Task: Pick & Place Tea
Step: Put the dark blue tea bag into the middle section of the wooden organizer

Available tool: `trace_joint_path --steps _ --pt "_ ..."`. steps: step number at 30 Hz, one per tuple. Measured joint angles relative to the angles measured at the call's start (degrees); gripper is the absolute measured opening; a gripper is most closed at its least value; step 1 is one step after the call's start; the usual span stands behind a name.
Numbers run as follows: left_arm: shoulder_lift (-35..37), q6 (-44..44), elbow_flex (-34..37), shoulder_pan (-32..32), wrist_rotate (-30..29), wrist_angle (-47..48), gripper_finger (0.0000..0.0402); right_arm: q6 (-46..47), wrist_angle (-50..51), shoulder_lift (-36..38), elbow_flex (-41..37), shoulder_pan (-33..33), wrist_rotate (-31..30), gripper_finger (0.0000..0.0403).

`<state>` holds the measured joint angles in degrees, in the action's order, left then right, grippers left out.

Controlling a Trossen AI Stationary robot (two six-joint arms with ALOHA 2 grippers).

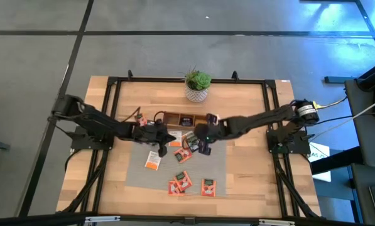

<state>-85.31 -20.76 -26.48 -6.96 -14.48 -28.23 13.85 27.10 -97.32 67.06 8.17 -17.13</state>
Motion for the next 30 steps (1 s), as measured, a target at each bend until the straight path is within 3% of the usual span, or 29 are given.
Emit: trace_joint_path --steps 4,11,15,22,27,30 --pt "-5.72 -2.51 -3.09 0.37 1.58 -0.71 0.0003 6.09 -7.99 -0.01 -6.57 1.99 -2.89 0.0011" --pt "-15.51 -1.2 -10.52 -0.1 2.64 -0.32 0.0003 10.86 -18.31 0.0 -13.67 1.02 4.58 0.0021" --pt "-16.98 -1.14 -11.96 0.03 2.59 -0.22 0.0003 16.97 -20.77 0.0 -15.91 -0.42 9.11 0.0074" --pt "-16.46 -2.31 -12.05 0.06 2.93 -0.17 0.0005 29.2 -29.27 -0.07 -20.78 -0.97 8.21 0.0183" --pt "-16.46 -2.49 -12.04 0.02 6.44 0.16 0.0002 31.12 -34.87 -1.49 -22.95 -0.99 8.2 0.0214" --pt "-16.46 -2.49 -12.04 0.04 5.21 -0.31 0.0003 31.13 -36.89 -2.55 -23.01 -1.24 8.2 0.0217"
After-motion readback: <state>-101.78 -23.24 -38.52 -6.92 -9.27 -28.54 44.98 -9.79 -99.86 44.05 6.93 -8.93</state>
